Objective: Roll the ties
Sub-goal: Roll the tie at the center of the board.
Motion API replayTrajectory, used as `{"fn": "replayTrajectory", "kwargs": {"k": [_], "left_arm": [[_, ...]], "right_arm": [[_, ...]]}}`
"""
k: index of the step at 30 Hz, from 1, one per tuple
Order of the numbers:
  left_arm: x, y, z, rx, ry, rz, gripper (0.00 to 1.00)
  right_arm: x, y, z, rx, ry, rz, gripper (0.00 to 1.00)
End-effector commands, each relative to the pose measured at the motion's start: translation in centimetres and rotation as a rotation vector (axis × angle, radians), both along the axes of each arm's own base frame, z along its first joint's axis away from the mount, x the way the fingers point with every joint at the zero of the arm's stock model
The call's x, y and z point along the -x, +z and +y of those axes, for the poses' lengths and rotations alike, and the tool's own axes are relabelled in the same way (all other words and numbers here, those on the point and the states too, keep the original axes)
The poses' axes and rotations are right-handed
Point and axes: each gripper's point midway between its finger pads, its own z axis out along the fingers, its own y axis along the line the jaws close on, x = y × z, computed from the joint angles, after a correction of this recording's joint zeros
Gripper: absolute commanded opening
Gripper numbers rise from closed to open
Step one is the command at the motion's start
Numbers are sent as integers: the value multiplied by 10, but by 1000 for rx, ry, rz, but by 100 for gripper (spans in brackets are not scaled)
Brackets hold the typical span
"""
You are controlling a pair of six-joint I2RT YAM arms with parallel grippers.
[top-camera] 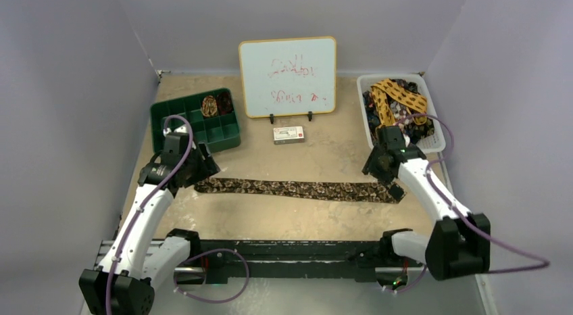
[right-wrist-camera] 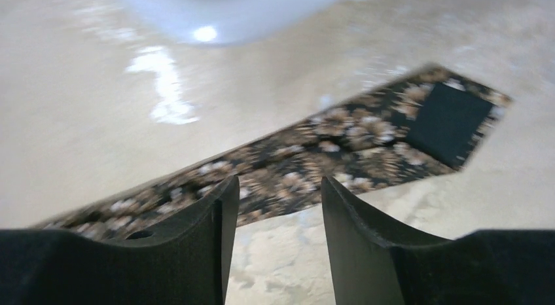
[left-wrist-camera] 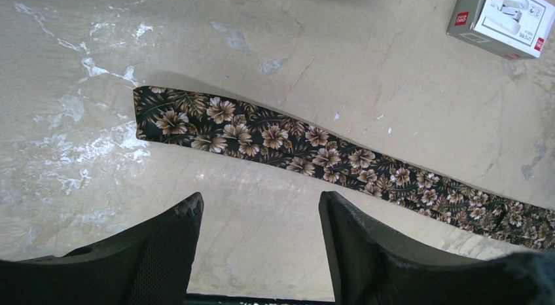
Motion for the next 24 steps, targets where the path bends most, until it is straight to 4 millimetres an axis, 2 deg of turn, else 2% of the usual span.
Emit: {"fn": "replayTrajectory", "kwargs": {"k": [1, 4, 7, 10, 13, 17, 20, 22, 24], "left_arm": [[-5, 3, 3, -15, -7, -24, 64], [-5, 2, 1, -7, -14, -20, 64], [-5, 2, -2, 2, -28, -19, 64], [-5, 1, -6, 17, -42, -21, 65], [-4, -2, -11, 45, -54, -6, 65], [-2, -6, -16, 77, -51, 12, 65], [-2, -11, -18, 95, -35, 22, 65], [-1, -14, -19, 107, -30, 29, 65], [-1, -16, -21, 116, -30, 32, 65]], "right_arm": [[-16, 31, 57, -277, 239, -162, 53], [-8, 16, 80, -419, 230, -136, 52], [-3, -6, 83, -453, 187, -106, 52], [3, -31, 78, -432, 130, -40, 52], [7, -53, 54, -315, -2, 29, 52], [8, -63, 25, -163, -120, 57, 51], [14, -64, 5, -68, -175, 80, 50], [14, -60, 0, -51, -172, 67, 50], [8, -56, 8, -91, -129, 35, 50]]}}
